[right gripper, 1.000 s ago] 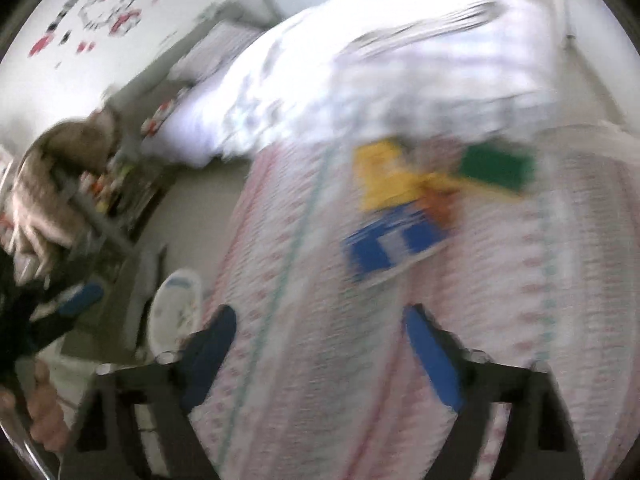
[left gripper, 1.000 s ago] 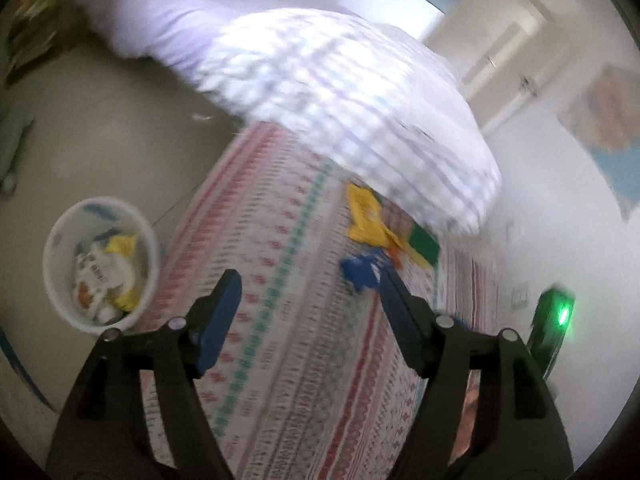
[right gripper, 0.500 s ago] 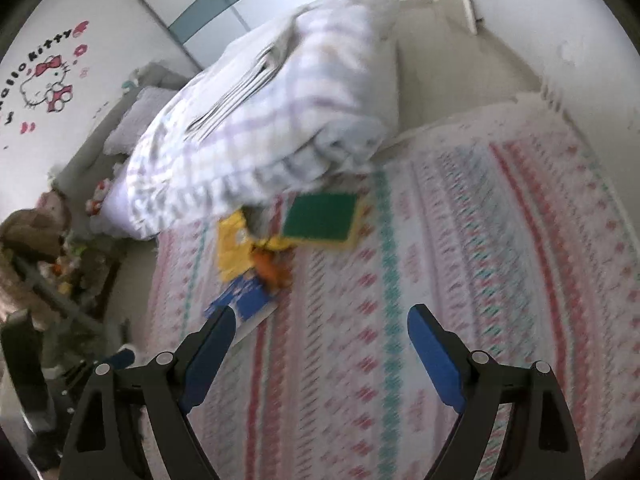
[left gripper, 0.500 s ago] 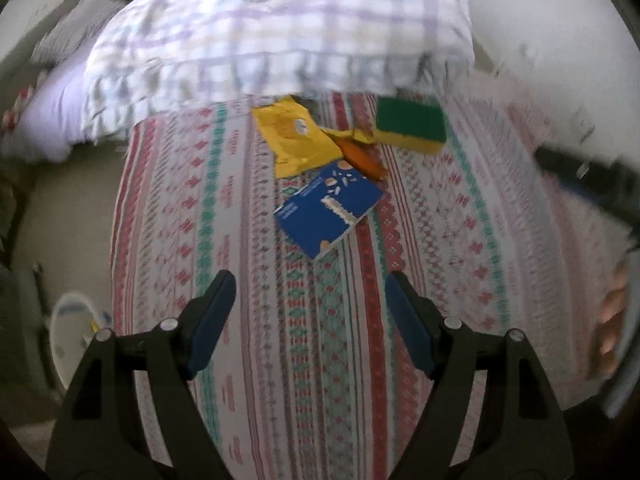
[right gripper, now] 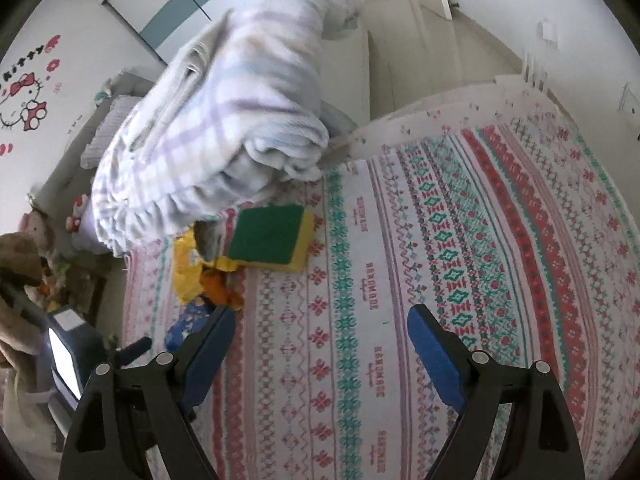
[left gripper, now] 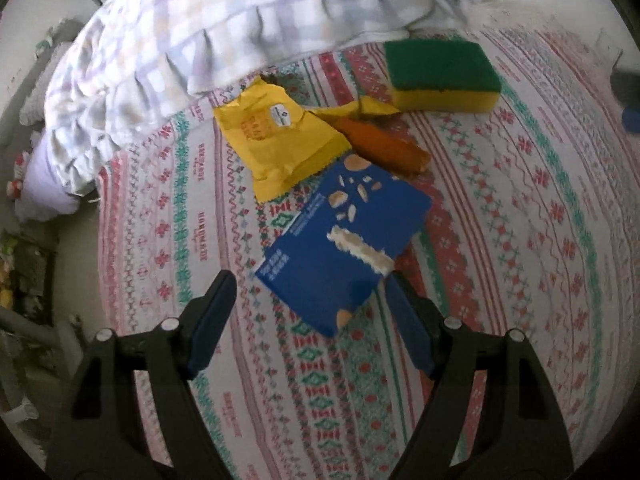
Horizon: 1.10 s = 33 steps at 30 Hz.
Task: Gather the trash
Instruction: 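Move both open tools back over the blue box and green sponge, then grasp the blue cracker box with the left tool while the right tool grasps the green sponge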
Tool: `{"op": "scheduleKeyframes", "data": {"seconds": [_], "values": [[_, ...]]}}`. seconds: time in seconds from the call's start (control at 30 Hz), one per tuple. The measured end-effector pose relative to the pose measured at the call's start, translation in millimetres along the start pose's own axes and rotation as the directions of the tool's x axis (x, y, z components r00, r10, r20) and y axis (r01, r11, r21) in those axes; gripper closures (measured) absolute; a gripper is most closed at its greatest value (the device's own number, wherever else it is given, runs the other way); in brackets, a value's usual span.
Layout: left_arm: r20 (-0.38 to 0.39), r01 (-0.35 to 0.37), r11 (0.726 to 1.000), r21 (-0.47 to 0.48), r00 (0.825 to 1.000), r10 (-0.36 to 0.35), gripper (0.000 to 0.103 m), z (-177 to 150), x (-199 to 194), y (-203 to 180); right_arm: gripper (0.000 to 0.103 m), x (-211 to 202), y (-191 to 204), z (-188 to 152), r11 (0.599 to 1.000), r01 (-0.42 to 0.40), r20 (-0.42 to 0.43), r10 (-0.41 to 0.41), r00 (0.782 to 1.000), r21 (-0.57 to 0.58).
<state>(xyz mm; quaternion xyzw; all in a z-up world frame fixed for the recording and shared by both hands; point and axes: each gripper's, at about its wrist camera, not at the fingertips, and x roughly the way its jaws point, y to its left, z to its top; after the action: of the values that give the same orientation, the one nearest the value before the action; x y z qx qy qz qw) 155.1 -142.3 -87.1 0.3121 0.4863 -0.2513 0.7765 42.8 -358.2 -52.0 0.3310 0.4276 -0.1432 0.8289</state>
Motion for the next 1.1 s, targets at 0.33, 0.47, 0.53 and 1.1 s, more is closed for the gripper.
{"op": "scheduleKeyframes", "data": {"seconds": [0.33, 0.47, 0.53, 1.1], "values": [[-0.012, 0.066, 0.998, -0.003, 0.998, -0.066, 0.035, 2.7, 14.3, 4.3, 0.015, 25.2, 11.5, 11.1, 0.998, 0.001, -0.012, -0.002, 1.000, -0.063], [-0.020, 0.113, 0.992, -0.061, 0.993, -0.115, 0.040, 4.4, 14.1, 14.6, 0.015, 38.0, 17.2, 17.6, 0.997, 0.008, -0.022, -0.010, 1.000, -0.079], [-0.023, 0.135, 0.987, -0.085, 0.990, -0.138, 0.042, 4.6, 12.5, 19.8, 0.015, 44.7, 24.2, 21.3, 0.993, 0.028, -0.022, -0.031, 0.999, -0.115], [0.026, 0.251, 0.955, -0.159, 0.968, -0.250, 0.042, 3.6, -17.4, 26.4, 0.036, 95.6, 48.5, 35.7, 0.986, 0.020, -0.066, -0.032, 0.997, -0.164]]}}
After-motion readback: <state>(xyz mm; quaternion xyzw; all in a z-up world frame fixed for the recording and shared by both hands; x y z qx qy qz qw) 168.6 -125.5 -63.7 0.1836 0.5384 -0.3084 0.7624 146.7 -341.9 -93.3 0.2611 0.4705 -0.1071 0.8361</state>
